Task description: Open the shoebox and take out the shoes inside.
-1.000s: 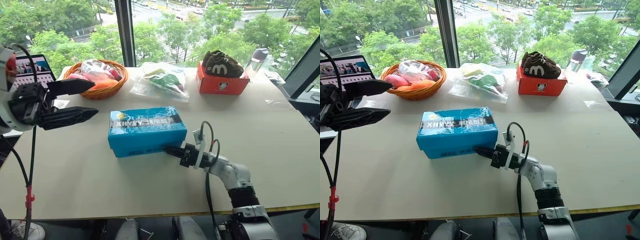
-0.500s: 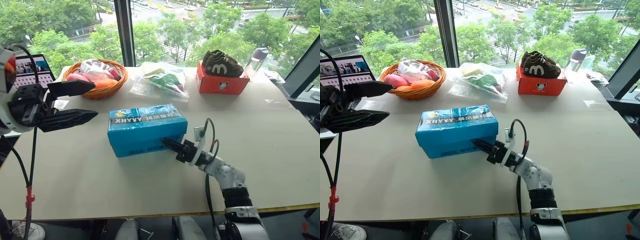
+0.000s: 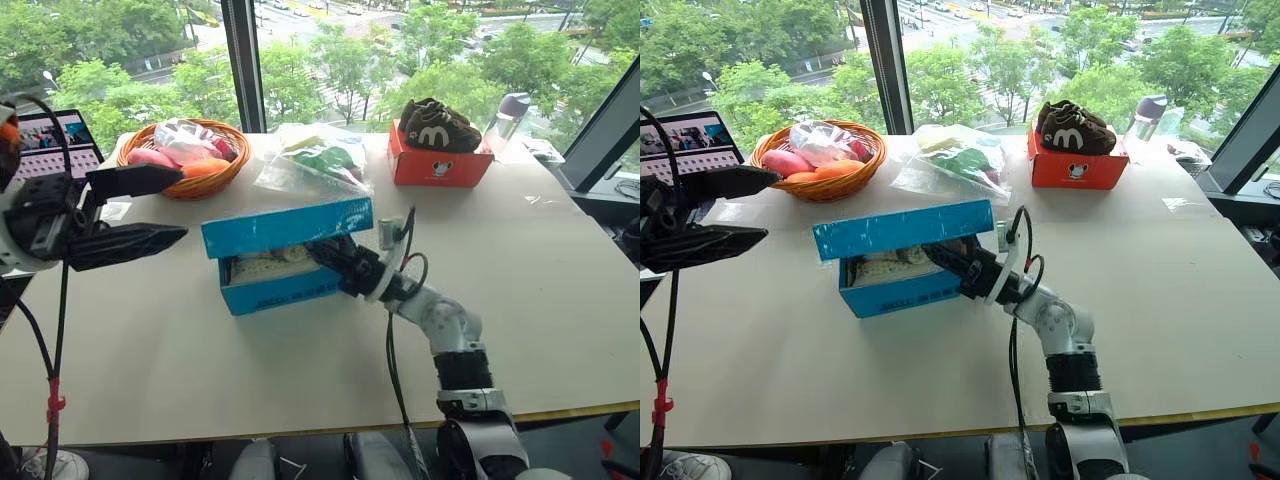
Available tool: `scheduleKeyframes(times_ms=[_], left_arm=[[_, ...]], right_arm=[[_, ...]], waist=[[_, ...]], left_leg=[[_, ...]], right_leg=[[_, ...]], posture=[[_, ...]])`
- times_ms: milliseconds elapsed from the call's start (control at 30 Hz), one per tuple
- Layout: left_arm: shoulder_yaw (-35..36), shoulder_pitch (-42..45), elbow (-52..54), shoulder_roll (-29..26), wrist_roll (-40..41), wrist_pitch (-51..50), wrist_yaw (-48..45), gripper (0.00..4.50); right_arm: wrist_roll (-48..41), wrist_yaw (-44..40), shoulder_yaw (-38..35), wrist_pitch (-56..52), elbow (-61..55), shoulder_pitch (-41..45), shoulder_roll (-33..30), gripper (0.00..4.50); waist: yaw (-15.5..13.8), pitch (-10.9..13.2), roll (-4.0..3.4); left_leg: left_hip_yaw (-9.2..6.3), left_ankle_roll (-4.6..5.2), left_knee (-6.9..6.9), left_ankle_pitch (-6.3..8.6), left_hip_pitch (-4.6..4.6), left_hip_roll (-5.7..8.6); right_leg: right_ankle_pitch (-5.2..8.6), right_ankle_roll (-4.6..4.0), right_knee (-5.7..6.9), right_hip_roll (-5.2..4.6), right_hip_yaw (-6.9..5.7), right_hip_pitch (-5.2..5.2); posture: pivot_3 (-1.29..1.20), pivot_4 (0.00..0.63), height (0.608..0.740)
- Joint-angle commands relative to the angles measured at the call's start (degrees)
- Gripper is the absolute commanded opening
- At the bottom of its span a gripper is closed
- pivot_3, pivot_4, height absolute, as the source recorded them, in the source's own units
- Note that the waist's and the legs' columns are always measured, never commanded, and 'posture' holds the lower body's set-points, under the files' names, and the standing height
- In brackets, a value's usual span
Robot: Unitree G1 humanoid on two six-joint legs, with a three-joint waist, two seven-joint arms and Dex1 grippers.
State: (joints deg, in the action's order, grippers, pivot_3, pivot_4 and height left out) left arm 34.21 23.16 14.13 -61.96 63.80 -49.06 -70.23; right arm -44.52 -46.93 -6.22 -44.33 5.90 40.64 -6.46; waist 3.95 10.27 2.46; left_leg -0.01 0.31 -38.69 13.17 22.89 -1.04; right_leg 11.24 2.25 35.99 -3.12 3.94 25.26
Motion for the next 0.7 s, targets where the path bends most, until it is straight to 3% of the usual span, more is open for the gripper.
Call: scheduleKeyframes(times_ms=[33, 167, 300, 700], left_arm=[[4.6, -2.0, 3.5, -0.5, 2.8, -1.1, 2.0, 4.47], [7.4, -5.1, 5.8, 0.4, 5.2, -1.7, 3.7, 4.47], [8.0, -6.5, 7.2, 1.1, 6.3, -1.4, 5.2, 4.47], [11.2, -11.9, 10.4, 2.8, 9.3, -0.9, 8.2, 4.47]], right_arm=[[3.1, 3.5, 0.1, 0.5, 3.2, 7.8, -2.3, 0.00], [11.8, 8.0, 0.9, 8.4, 20.6, 18.1, -3.3, 0.00], [19.1, 5.1, 3.5, 17.3, 34.4, 24.5, -5.1, 0.00], [23.9, -1.3, 1.4, 25.5, 47.6, 33.4, -8.1, 0.00]], waist=[[0.1, 0.0, 0.00], [0.2, 0.0, -0.01], [0.1, 0.0, 0.00], [0.2, 0.0, -0.01]], left_leg=[[0.01, 0.00, 0.00, 0.00, 0.00, 0.00], [0.02, 0.00, 0.01, 0.00, -0.06, -0.02], [0.02, 0.00, 0.04, 0.00, -0.07, 0.00], [0.02, 0.00, 0.53, 0.00, 0.06, 0.07]], right_leg=[[0.00, 0.00, 0.00, 0.00, 0.01, 0.01], [0.00, -0.05, 0.01, 0.01, 0.00, 0.00], [0.01, -0.10, -0.01, 0.01, 0.00, -0.04], [-0.20, -0.50, -0.19, -0.07, -0.02, 0.20]], posture=[[0.00, 0.150, 0.740], [0.00, 0.150, 0.740], [0.00, 0.150, 0.740], [0.00, 0.150, 0.740]])
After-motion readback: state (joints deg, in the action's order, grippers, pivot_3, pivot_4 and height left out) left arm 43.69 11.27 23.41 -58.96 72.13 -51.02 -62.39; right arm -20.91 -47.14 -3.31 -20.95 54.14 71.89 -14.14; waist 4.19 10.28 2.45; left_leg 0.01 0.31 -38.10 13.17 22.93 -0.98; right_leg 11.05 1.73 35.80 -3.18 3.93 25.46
